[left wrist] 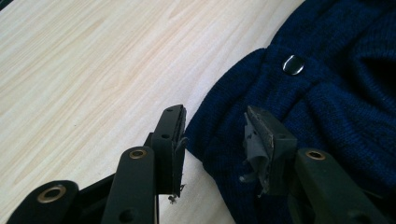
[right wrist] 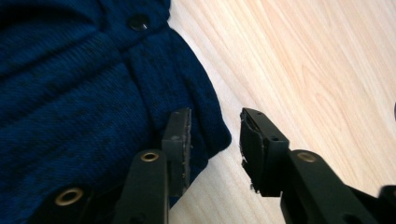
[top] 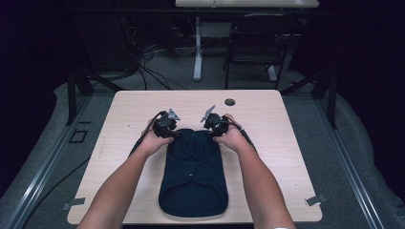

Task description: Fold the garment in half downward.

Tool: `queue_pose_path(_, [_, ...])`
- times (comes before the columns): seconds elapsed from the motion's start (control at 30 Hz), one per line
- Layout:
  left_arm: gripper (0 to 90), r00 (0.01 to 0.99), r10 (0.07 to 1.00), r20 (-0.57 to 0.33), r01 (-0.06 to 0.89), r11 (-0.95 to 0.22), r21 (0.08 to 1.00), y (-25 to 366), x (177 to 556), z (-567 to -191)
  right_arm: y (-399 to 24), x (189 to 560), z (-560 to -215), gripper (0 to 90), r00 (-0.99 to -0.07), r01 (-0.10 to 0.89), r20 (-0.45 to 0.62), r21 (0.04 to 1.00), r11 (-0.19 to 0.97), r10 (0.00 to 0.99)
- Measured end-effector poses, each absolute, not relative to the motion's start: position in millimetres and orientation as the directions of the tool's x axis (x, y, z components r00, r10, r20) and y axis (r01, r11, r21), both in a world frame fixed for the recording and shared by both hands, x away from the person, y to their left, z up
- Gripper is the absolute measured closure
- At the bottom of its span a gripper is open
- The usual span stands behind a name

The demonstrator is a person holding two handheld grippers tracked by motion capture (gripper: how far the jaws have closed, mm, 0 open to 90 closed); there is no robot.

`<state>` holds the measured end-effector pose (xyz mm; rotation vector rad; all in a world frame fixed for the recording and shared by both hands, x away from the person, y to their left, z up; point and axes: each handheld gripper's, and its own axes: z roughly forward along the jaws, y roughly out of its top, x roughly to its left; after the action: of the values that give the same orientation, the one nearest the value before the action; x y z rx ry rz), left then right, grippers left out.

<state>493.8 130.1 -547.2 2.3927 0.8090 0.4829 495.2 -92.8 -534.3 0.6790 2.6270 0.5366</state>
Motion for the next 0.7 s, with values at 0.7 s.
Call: queue_pose_path(0.7, [67.5, 0.770, 0.622, 0.141, 0.454, -0.690, 0.564, 126.9, 492.2, -561.5, -86.4, 492.5, -548.6, 75.1, -0.827, 0.391, -0.241, 0.404, 0.827, 0.509])
